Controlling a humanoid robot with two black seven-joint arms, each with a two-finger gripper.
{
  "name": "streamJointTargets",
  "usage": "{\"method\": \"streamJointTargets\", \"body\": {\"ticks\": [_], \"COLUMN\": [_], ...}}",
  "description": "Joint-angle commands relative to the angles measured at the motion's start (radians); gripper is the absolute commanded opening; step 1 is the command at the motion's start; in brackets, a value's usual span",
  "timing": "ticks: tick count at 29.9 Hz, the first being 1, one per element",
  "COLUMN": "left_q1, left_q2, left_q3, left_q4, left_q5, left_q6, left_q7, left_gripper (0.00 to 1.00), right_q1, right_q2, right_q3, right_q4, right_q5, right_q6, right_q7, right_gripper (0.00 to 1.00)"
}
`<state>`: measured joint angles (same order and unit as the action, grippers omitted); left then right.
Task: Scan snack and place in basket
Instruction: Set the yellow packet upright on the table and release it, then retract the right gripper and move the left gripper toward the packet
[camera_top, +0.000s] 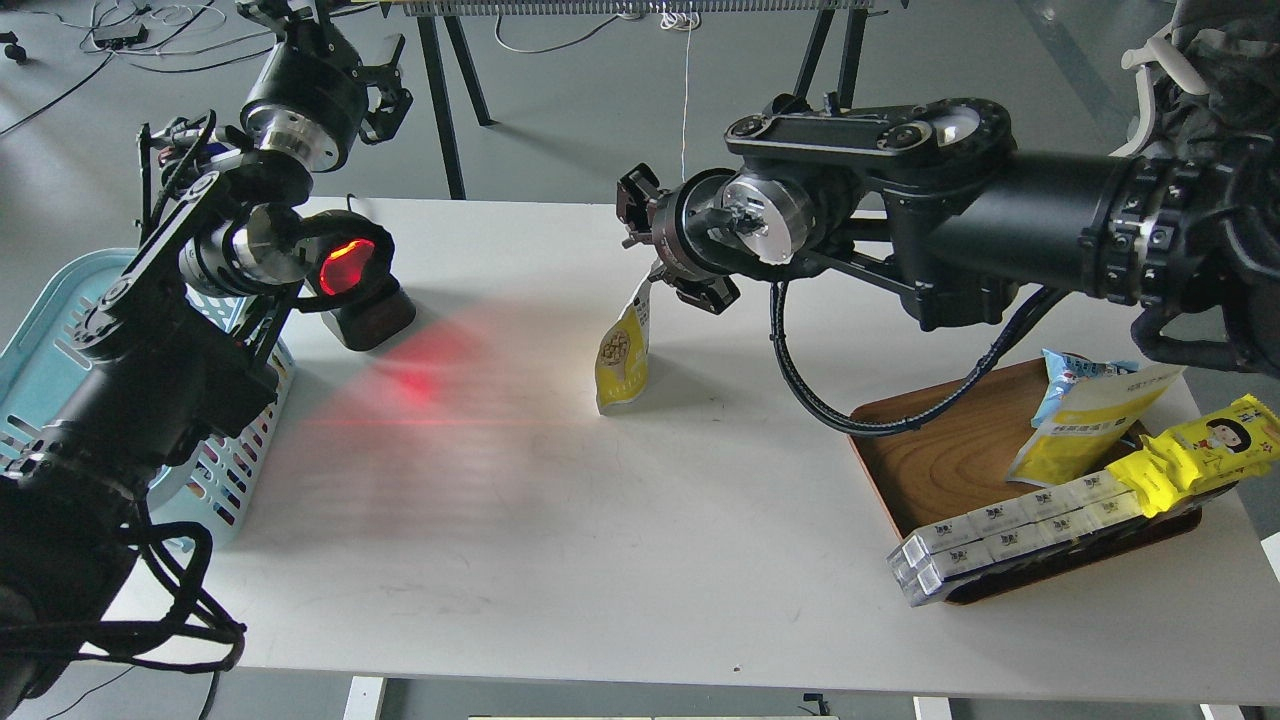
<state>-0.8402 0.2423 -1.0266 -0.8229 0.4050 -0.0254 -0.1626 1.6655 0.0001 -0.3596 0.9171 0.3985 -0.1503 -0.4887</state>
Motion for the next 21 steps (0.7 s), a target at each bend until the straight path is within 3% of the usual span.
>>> {"method": "streamJointTargets", "body": {"ticks": [1,6,12,17,21], "left_q1": [0.004,0.003,0.003,-0.071,-0.167], "left_q2": [0.014,0.025,0.070,0.181,0.294], "left_q3": [-0.001,-0.001,0.008,0.140,0.276], "left_q4": [0.001,0.027,0.016,0.005,-0.045], "left_q5": [-0.002,-0.003,0.012,0.028,0.057], "left_q6": [-0.004,-0.005,-0.013,-0.014,-0.021], "left_q7": [0.005,0.011,0.014,0.015,0.018], "left_gripper": [1.00,1.00,1.00,1.00,1.00], "right_q1": [0.013,0.051,0.016,-0.139,-0.301], "right_q2": [0.000,-0.018,-0.202,-0.351,-0.442], "right_q3": [0.056,0.106,0.325,0.529,0.703], "right_q4": [-0.006,0.005,0.008,0.025,0.023], "right_q5": [-0.001,-0.004,-0.038,-0.083,-0.084], "right_q6": [0.005,0.070,0.123,0.150,0.254], "right_q7": [0.000,0.000,0.002,0.027,0.087], "right_gripper": [0.94,0.94,0.96,0.96,0.96]}}
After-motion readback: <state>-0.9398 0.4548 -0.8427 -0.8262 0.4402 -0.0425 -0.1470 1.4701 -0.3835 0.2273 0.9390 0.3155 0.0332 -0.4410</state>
